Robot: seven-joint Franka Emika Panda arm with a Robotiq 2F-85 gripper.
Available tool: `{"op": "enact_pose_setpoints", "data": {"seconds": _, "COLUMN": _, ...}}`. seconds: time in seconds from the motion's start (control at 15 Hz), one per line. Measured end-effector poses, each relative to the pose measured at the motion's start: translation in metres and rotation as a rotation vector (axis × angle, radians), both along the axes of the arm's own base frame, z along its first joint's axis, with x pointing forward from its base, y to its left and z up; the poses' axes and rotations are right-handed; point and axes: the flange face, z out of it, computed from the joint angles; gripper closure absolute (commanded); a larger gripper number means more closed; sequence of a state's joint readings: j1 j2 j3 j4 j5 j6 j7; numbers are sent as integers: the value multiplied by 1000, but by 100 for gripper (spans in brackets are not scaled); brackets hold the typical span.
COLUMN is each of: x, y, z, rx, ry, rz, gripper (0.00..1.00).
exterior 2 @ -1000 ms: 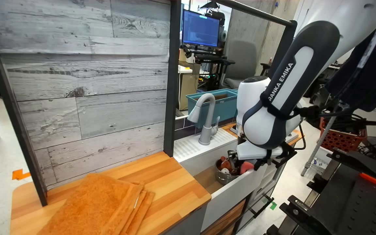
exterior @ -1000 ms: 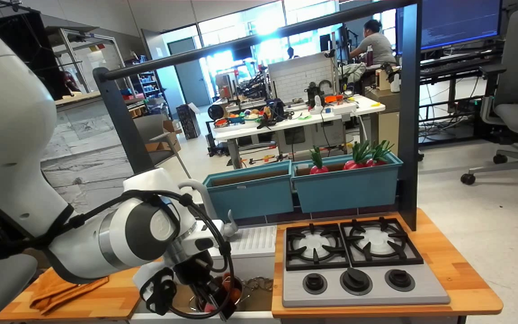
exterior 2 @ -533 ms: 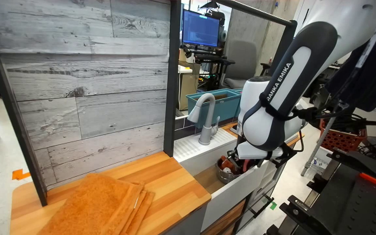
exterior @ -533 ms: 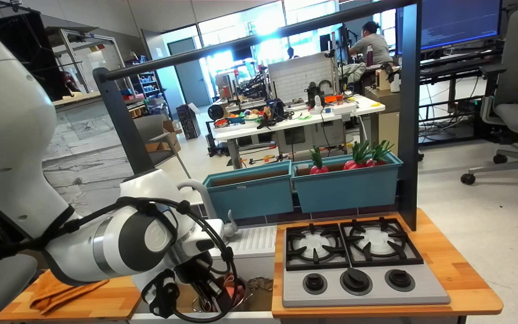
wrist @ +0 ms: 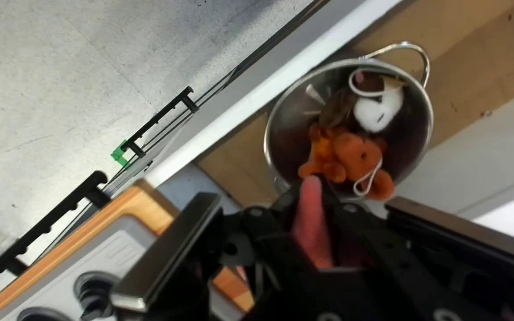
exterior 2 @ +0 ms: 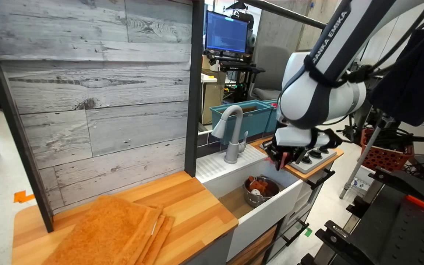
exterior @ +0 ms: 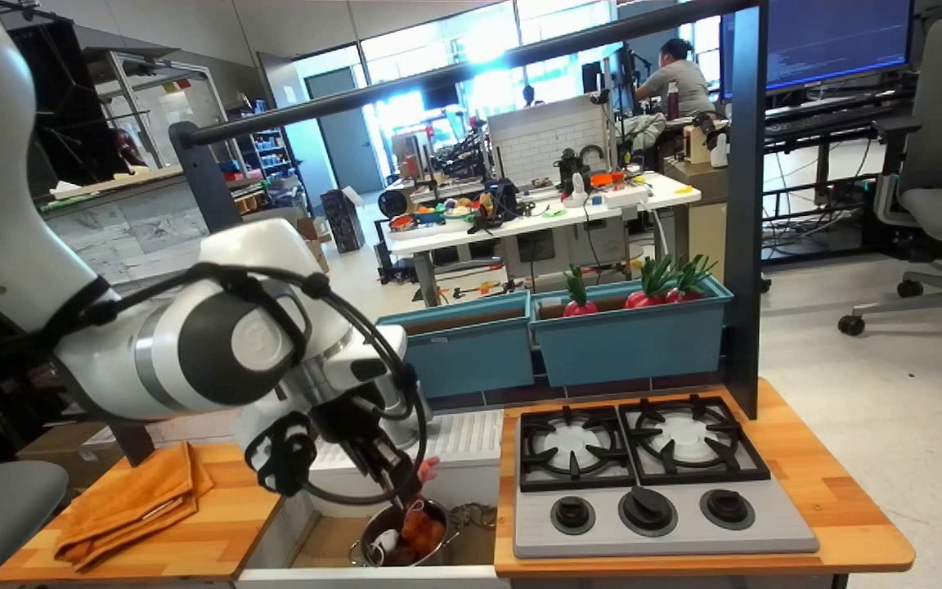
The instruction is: Remove all the toys from the pot and put them on the stove, then take the towel and clean the base top on the left
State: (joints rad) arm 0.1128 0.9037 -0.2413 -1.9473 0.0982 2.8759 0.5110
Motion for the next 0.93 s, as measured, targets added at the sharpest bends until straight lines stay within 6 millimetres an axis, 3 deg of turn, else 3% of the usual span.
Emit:
{"op": "enact_pose_setpoints", "data": {"seconds": 0.33, "x": 34, "y": -70, "z": 101, "rx": -15, "ry": -38, "rz": -251, "gripper": 98}}
{"op": "enact_pose_setpoints", "data": {"seconds": 0.53, "x": 62, "y": -120, "z": 136, "rx": -15, "ry": -42, "rz": -420, "gripper": 98}}
{"op": "enact_pose_setpoints", "data": {"seconds": 0.67, "x": 73, "y": -146, "z": 135, "rx": -21, "ry": -35, "rz": -534, "gripper": 98}}
{"op": "enact_pose_setpoints", "data": {"seconds": 0.87, "x": 84, "y": -171, "z": 108, "rx": -43, "ry": -12, "rz": -703, "gripper": 98}}
{"op": "enact_pose_setpoints", "data": {"seconds": 0.93, "x": 86, "y": -177, "z": 97, "rx": -52, "ry": -3, "rz": -758, "gripper": 80}}
